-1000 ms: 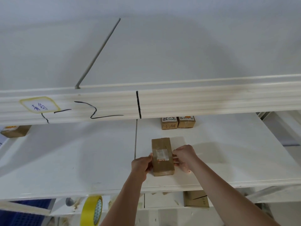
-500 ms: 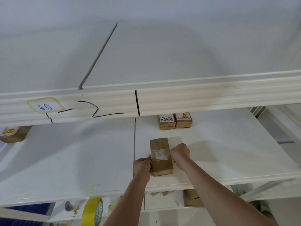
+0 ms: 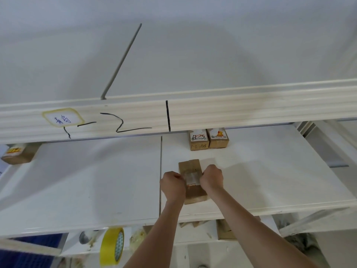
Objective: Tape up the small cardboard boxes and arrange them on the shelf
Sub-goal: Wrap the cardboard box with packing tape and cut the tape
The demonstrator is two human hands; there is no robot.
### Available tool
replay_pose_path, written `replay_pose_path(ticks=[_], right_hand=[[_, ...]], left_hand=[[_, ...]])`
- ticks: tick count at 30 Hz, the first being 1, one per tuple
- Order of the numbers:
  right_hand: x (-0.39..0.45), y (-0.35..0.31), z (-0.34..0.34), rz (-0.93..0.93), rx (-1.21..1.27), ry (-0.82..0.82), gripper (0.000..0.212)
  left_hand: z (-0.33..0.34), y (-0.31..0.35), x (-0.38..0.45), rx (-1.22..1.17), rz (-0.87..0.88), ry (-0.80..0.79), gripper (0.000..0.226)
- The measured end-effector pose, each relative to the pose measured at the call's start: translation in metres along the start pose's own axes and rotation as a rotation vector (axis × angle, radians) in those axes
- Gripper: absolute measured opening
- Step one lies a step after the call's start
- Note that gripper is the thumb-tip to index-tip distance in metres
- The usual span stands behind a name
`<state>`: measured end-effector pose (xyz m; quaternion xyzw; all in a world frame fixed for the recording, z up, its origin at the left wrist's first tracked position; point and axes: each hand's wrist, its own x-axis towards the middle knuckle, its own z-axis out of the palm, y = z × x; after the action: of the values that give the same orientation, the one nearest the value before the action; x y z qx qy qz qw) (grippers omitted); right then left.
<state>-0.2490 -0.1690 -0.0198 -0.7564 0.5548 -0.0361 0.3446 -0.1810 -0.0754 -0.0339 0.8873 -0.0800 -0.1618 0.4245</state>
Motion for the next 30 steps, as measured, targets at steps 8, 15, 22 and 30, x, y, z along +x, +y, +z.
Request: replay_pose_path(ticks=[8,15,22,30], right_hand=[[0.012,0.001,-0.003,0.023,-0.005,-0.036,0.016],[0.025,-0.002,-0.014,0.059,-0.034,-0.171,0.024],[0.034,-0.004,-0.012,0.114,-0.102,-0.234,0.037],[0.048,-0.028,-0.025,0.188,-0.156,-0.504,0.043]], left_hand=[[0.002,-0.013,0.007,0.033,-0.022,-0.035,0.024],[0.003,-0.003,0.017,0.11,-0.064,-0.204,0.037],[0.006,-0.005,0.03,0.166,-0.119,-0.225,0.042],[-0.004,0.01,0.048,0.123,-0.179,-0.357,0.044]])
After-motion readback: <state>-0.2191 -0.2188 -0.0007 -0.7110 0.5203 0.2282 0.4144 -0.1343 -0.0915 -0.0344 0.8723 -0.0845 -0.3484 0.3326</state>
